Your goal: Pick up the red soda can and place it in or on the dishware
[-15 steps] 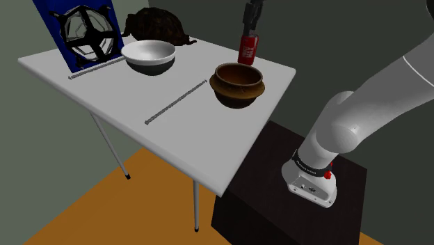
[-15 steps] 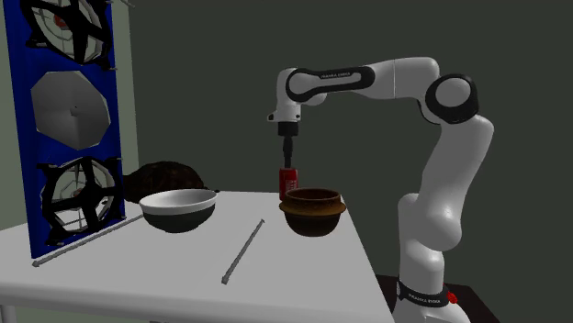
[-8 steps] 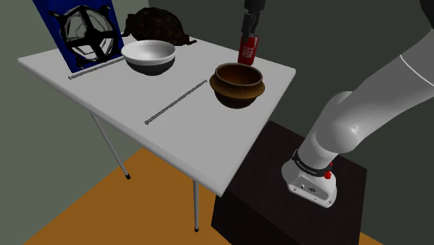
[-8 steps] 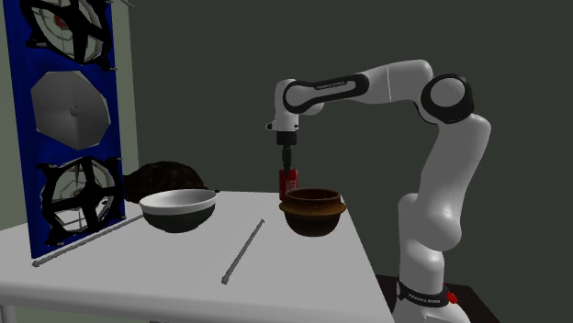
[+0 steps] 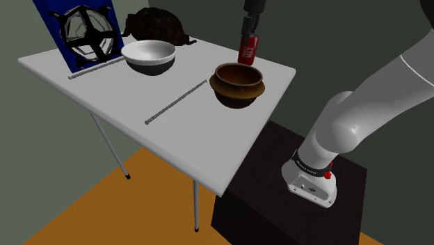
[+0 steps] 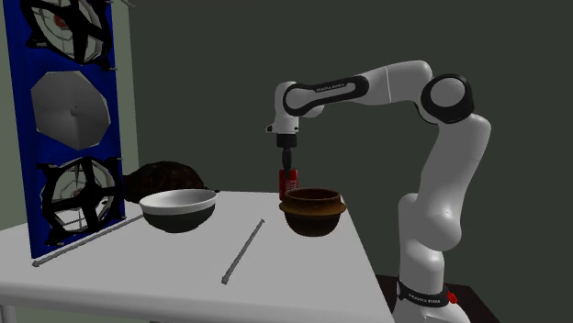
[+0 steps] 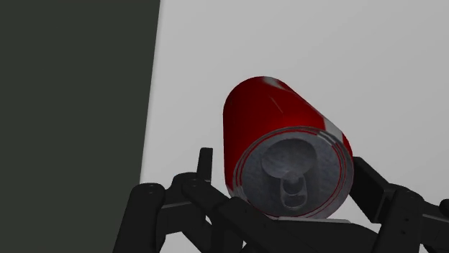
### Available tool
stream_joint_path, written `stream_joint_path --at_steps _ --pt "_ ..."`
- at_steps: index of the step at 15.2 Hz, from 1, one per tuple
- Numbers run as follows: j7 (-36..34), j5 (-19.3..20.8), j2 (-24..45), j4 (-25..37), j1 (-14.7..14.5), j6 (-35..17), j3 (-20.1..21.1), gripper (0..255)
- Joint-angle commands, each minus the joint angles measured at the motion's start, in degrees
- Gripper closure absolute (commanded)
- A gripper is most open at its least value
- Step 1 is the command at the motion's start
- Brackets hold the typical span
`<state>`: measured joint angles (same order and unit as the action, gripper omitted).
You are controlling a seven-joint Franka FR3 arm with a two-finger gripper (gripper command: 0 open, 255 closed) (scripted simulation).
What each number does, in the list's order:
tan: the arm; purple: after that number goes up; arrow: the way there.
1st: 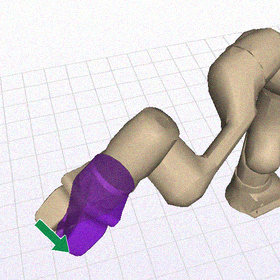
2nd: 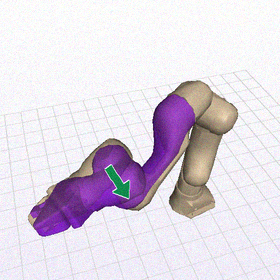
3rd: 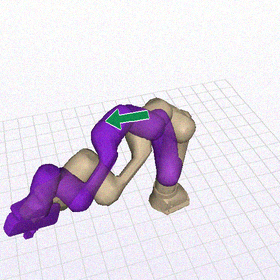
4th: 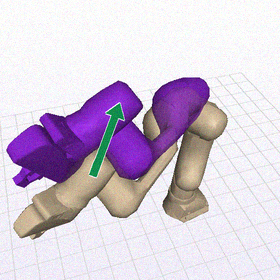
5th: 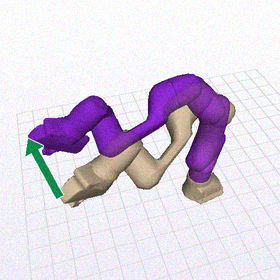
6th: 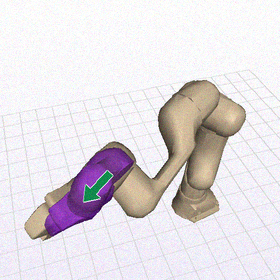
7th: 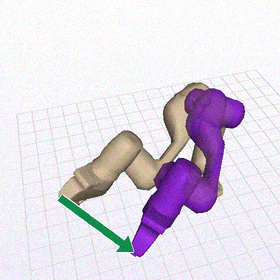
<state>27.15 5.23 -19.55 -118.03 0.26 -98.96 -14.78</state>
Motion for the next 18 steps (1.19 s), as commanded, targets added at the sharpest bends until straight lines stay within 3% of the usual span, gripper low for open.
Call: stream_joint_path --at_steps 1,2,11,18 --pt "0.0 0.0 0.0 0.0 0.0 0.0 0.0 0" --pt "0.0 0.0 0.0 0.0 0.0 0.0 0.0 255" --pt "0.0 0.0 0.0 0.0 0.0 0.0 0.0 255" --pt "0.2 -0.3 0.6 6.0 -0.2 5.4 0.2 255"
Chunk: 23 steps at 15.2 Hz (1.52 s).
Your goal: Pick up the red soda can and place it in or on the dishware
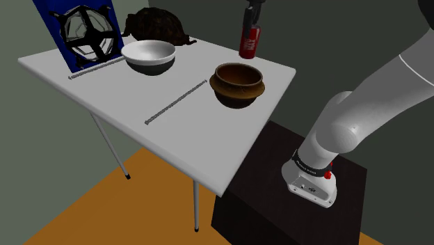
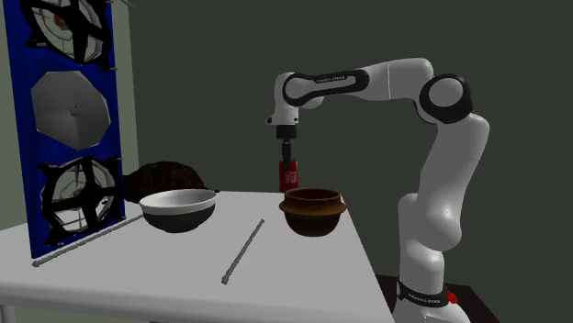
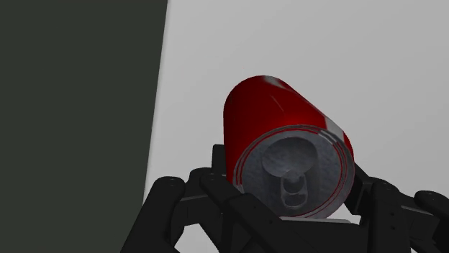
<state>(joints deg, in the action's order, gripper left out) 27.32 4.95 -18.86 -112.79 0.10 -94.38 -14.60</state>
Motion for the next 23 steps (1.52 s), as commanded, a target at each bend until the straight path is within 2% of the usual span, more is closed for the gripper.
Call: stream_joint_path --at_steps 1,23 --pt "0.1 0.0 0.1 1.7 0.0 1.5 0.1 255" --pt "1.6 -1.5 6.9 26.1 -0.4 19.3 -0.3 255"
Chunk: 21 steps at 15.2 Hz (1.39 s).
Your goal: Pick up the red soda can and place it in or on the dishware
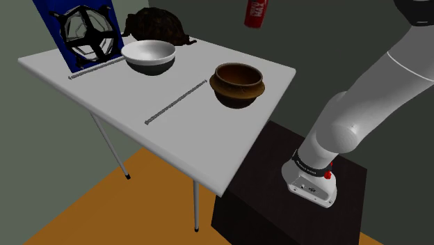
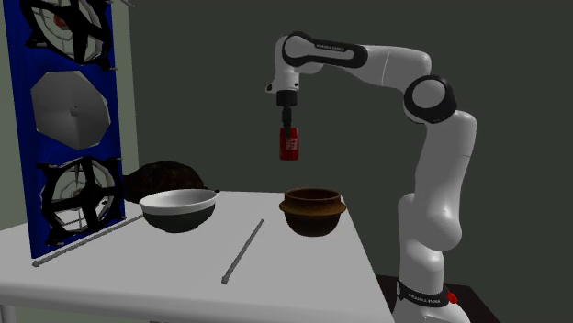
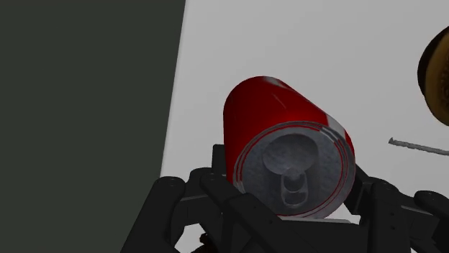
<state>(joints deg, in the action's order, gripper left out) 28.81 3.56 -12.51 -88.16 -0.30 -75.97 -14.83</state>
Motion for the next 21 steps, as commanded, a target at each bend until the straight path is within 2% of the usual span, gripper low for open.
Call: stream_joint_path --at_steps 1,3,11,21 --pt "0.2 -0.2 1.1 2.9 0.0 1.8 -0.1 255" --pt "0.3 -0.4 1.7 4.6 0.0 2.9 -0.2 255" --pt "-11.3 -0.8 -7.8 -3.4 -3.4 4.7 7.9 255" --pt "-25.8 -5.0 -13.9 -6.5 -6.7 7.9 18.4 255"
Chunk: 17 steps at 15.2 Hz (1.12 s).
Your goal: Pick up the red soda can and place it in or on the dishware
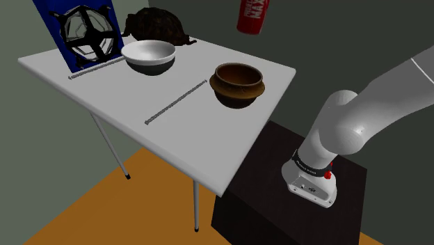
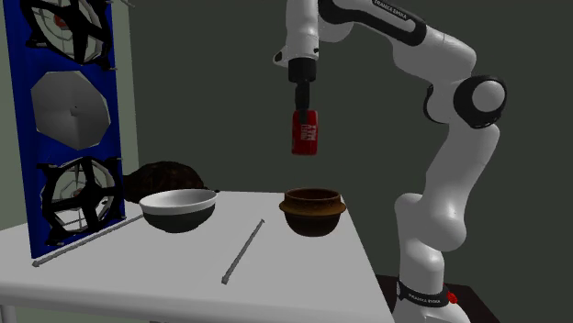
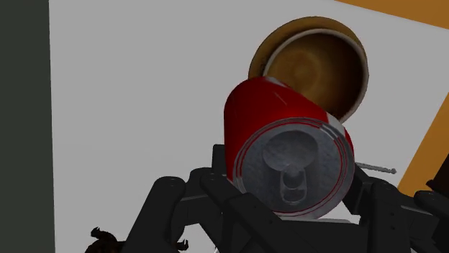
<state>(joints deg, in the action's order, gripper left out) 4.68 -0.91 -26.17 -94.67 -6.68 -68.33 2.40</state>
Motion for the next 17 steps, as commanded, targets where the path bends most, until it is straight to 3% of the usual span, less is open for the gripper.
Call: stream_joint_path --at_steps 1,5,17 --pt "-3.2 -1.1 -0.5 0.1 -0.7 0.6 2.2 255" --pt "-9.8 -3.6 -1.0 1.1 -2.0 1.8 7.1 255" --pt "-9.1 -4.2 -7.0 -14.0 -2.4 -7.4 7.0 255"
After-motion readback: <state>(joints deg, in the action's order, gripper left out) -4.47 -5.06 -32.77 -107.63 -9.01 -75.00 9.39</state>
